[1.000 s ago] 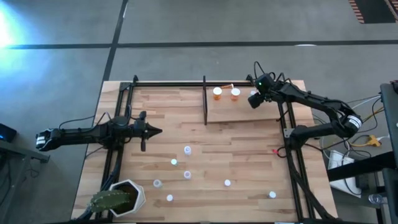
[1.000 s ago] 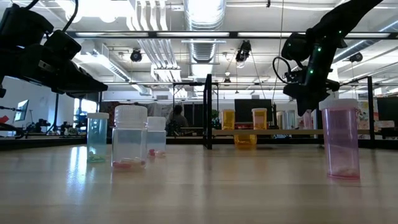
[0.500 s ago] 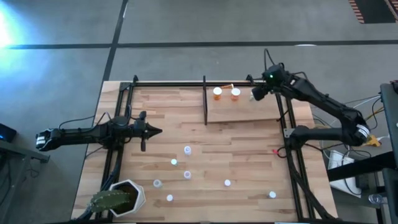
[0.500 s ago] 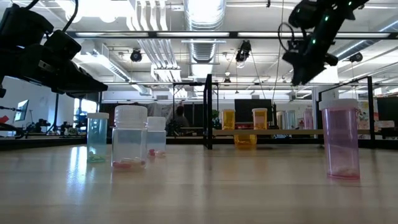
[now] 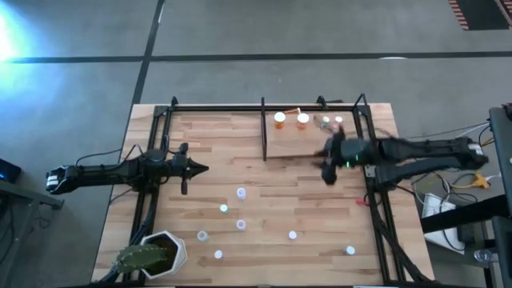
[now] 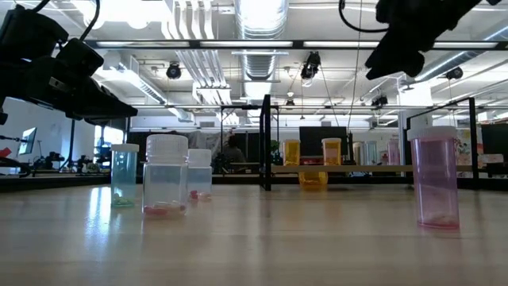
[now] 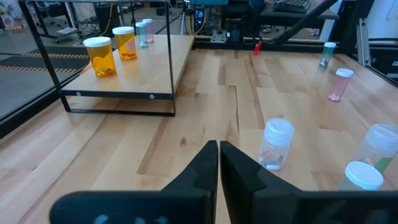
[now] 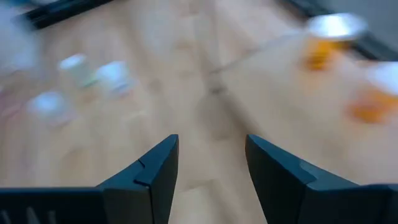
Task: Pick and place medicine bottles onto shelf by color
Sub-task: Put the top pink pill bottle on the shelf
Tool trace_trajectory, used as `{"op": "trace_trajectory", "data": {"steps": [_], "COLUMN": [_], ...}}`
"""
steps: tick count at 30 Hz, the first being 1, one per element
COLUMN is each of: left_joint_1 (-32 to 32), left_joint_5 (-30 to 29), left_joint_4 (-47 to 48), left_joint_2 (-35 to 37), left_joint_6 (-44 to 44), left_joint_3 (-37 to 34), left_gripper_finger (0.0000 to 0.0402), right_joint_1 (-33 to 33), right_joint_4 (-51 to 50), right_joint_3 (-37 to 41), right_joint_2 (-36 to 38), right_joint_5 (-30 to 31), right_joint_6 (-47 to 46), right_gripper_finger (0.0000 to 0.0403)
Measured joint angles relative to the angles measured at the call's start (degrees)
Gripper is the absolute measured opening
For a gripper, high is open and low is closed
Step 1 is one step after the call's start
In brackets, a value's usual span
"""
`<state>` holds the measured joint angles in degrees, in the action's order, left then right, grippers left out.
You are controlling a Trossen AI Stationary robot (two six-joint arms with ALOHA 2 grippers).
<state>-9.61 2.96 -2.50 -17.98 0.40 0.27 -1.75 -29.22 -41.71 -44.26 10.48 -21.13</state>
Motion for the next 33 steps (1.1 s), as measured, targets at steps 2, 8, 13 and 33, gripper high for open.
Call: {"op": "trace_trajectory", "data": {"steps": [2, 8, 13, 33], "left_joint_1": [0.0, 0.0, 0.0, 0.0], "left_joint_5": [0.0, 0.0, 0.0, 0.0], "left_joint_4": [0.0, 0.0, 0.0, 0.0], "left_joint_2": [0.0, 0.0, 0.0, 0.0], "left_joint_6": [0.0, 0.0, 0.0, 0.0], "left_joint_3": [0.0, 0.0, 0.0, 0.0], "left_gripper_finger": [0.0, 0.0, 0.0, 0.0], "right_joint_1": [-6.6, -20.5, -25.7, -31.2], "right_joint_4": [4.4, 16.9, 21.6, 38.8], "right_joint_3": [2.7, 8.8, 10.4, 2.9], "right_joint_2": [-0.6, -5.9, -13.0, -41.3], "right_joint_5": [0.0, 0.0, -0.7, -3.9], "right_joint_6": [-0.1, 0.2, 0.1, 6.8], "right_gripper_finger": [0.0175, 0.0177, 0.0178, 0.0241]}}
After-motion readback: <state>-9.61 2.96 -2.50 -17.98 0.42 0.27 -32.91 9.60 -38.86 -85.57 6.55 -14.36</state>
